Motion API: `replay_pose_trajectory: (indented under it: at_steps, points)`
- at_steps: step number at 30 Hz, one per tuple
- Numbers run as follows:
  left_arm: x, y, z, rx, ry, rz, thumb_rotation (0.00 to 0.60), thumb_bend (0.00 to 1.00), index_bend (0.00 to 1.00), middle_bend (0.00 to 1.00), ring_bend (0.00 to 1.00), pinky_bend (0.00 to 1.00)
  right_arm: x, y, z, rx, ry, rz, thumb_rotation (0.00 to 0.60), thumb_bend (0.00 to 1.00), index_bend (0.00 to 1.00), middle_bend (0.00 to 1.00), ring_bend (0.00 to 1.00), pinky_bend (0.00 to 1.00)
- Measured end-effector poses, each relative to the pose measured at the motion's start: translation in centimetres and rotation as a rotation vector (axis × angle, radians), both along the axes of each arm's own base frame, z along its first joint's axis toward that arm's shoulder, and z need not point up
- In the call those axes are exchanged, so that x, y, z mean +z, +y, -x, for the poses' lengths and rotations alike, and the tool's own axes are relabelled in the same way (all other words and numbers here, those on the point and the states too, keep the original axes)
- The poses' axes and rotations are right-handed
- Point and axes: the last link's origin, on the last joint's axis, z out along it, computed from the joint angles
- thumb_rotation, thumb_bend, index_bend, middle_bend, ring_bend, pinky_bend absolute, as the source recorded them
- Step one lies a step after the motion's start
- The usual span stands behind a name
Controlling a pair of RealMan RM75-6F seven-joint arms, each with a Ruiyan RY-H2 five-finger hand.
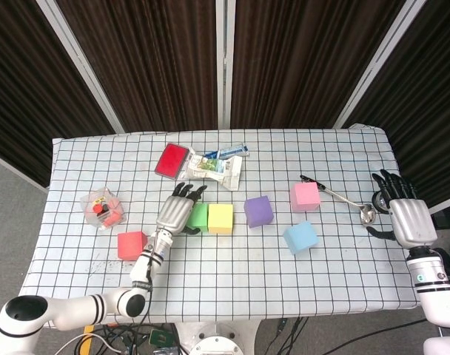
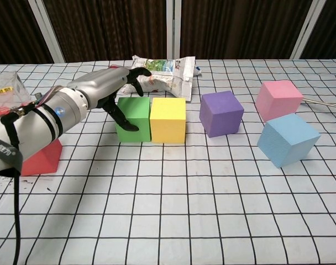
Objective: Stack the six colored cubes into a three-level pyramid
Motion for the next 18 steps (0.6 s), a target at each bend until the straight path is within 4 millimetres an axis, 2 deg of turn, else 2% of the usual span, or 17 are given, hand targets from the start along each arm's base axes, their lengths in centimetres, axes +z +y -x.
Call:
replay_pose_trajectory:
  at_steps: [12, 18]
  points:
    - [0.8, -0.4, 0.2, -0.002, -0.005, 0.004, 0.600, 0.05, 0.08, 0.19, 0.05, 0.00, -0.3, -0.3, -0.4, 0.002, 0.012, -0.017, 0.600, 0.00, 0.00, 0.00, 0.00, 0.00]
    - [3.5, -1.3, 2.3, 0.029, 0.015, -0.031, 0.600, 0.05, 0.08, 0.15, 0.01, 0.00, -1.1, -1.4, -1.5, 0.041, 0.029, -0.049, 0.600, 0.00, 0.00, 0.00, 0.00, 0.00]
